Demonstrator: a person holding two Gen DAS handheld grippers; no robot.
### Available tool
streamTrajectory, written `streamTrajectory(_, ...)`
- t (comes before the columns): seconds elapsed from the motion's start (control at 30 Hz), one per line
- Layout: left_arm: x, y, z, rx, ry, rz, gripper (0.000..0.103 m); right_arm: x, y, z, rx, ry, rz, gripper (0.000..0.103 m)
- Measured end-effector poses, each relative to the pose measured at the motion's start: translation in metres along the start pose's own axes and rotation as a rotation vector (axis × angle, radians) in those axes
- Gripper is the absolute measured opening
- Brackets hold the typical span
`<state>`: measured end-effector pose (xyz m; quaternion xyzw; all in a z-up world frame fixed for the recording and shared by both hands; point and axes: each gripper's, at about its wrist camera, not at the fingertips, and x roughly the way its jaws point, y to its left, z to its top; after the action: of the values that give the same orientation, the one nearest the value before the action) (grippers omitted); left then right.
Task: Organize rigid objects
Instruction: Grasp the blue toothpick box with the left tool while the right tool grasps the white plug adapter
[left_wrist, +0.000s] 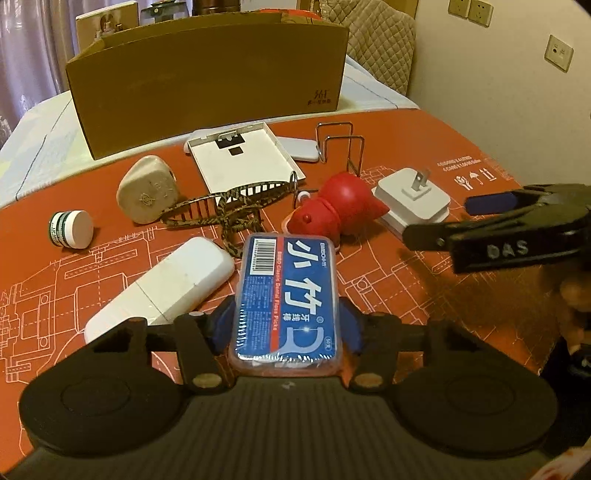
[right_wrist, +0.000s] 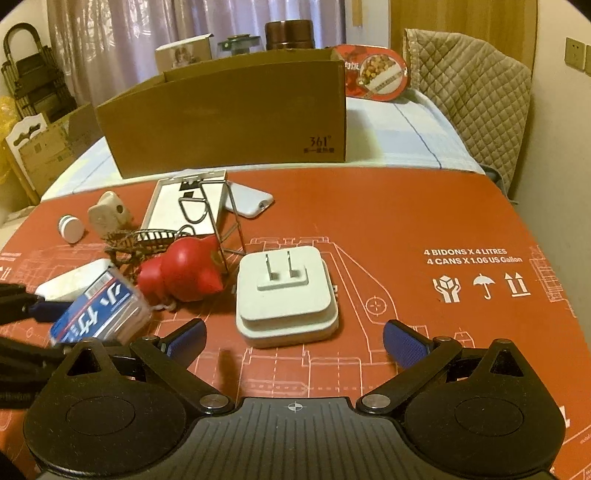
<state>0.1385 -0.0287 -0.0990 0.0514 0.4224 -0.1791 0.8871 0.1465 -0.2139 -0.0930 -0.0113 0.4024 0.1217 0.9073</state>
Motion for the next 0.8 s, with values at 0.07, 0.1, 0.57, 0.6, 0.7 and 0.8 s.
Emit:
streamTrajectory(0.07,0.000,0.000,0.000,-0.001,-0.005,0.001,0.053,0.005,0.002,0.001,-0.005,0.004,-0.003,0.085)
streamTrajectory(0.1,0.000,0.000,0.000,-0.004,-0.008,0.000,0.053,0.008,0.002,0.002,-0.004,0.005,-0.005,0.082)
streamTrajectory(0.57,0.002,-0.007,0.003,-0.010,-0.019,0.014,0.052,0.011,0.017,0.009,-0.050,0.018,-0.049,0.061)
streamTrajectory(0.6,0.002,-0.007,0.003,-0.013,-0.015,0.014,0.052,0.009,0.016,0.010,-0.044,0.014,-0.059,0.061)
streamTrajectory(0.7,-0.004,-0.012,0.004,-0.005,-0.022,0.017,0.052,-0.002,0.013,0.014,-0.019,-0.005,-0.081,0.061)
streamTrajectory(0.8,-0.009,-0.015,0.004,-0.002,-0.032,0.014,0.052,-0.012,0.011,0.017,-0.011,-0.020,-0.096,0.061)
